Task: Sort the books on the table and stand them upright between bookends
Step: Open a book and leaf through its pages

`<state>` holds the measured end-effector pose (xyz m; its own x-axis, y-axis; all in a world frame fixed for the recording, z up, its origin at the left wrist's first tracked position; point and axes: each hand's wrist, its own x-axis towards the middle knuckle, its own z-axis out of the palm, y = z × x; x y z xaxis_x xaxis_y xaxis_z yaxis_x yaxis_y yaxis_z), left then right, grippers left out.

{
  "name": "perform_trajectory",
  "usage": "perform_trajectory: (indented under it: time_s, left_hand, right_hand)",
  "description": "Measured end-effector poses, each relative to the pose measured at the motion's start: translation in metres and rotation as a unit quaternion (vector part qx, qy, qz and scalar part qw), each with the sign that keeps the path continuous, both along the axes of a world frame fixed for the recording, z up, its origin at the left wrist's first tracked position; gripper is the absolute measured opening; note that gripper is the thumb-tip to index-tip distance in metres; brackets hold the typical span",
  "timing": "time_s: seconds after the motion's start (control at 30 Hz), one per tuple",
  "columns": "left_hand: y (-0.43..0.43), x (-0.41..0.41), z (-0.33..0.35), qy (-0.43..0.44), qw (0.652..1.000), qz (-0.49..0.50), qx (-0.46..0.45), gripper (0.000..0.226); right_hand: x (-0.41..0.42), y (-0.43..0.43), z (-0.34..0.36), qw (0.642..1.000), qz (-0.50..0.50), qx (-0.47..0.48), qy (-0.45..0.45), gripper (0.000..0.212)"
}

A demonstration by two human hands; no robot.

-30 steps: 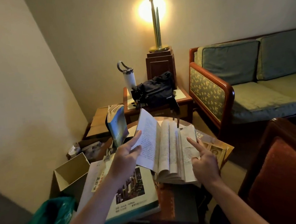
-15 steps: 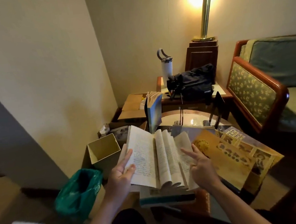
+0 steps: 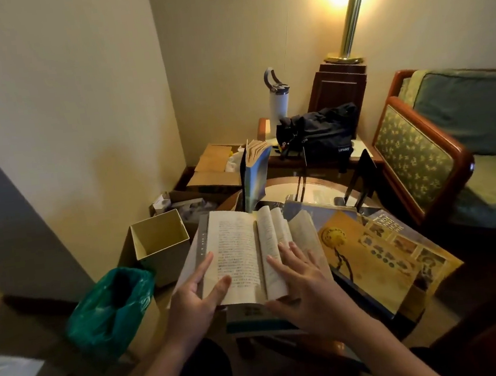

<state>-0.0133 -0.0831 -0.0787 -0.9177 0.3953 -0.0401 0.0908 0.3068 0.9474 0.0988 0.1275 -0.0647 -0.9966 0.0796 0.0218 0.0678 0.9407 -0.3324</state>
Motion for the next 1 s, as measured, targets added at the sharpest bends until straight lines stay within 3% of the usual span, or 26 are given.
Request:
perform_trajectory:
  time_s: [0.2,0.33,0.6,0.83,1.0]
  left_hand:
    - [-0.004,-0.004,-0.005,0.018,1.000,-0.010,-0.001,0.061]
    - [-0.003,-0.005,-0.002,0.033,0.999,-0.017,0.013,0.060]
    - [-0.010,-0.009,-0.008,0.095,0.993,-0.023,-0.061,0.064]
    - [-0.008,-0.008,-0.009,0.105,0.993,-0.022,-0.048,0.064]
    - [-0.006,-0.009,-0.013,0.109,0.993,-0.019,-0.045,0.066]
  right_hand:
    - [0.006,0.006,0.004,0.999,-0.005,-0.025,-0.042,0.088]
    - [0.008,0.005,0.005,0.998,-0.014,-0.053,-0.041,0.090]
    - [0.009,0.005,0.011,0.995,-0.025,-0.077,-0.053,0.092]
    - [0.009,0.004,0.010,0.994,-0.052,-0.084,-0.041,0.103]
    - [0.010,-0.004,0.015,0.993,-0.067,-0.084,-0.038,0.097]
